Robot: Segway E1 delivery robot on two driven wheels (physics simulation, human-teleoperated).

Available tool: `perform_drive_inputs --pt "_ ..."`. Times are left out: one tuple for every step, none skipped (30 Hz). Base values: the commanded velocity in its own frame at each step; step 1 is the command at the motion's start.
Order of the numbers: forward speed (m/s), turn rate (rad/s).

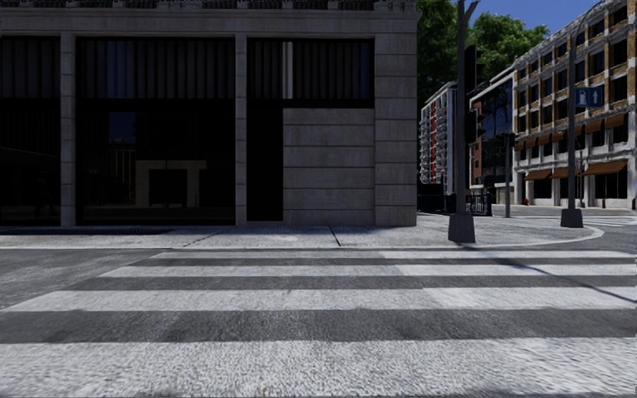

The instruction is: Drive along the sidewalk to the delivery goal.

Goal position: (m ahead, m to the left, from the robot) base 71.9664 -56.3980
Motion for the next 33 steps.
perform_drive_inputs --pt "1.99 -0.4" --pt "1.99 -0.37" --pt "1.99 -0.34" --pt "1.99 -0.32" --pt "1.99 -0.32" --pt "1.99 -0.31" --pt "1.99 -0.31" --pt "1.99 -0.31" --pt "1.99 -0.3" --pt "1.99 -0.3" --pt "1.99 -0.3" --pt "1.99 -0.3" --pt "1.99 -0.3" --pt "1.99 -0.29" --pt "1.99 -0.29" --pt "1.99 -0.29" --pt "1.99 -0.29" --pt "1.99 -0.28" --pt "1.99 -0.28" --pt "1.99 -0.28" --pt "1.99 -0.28" --pt "1.99 -0.27" --pt "1.99 -0.27" --pt "1.99 -0.27" --pt "1.99 -0.21" --pt "1.99 -0.03" --pt "1.99 0.0" --pt "1.99 0.0" --pt "1.99 0.0" --pt "1.99 0.0" --pt "1.99 0.0" --pt "1.99 0.0" --pt "1.99 0.0"
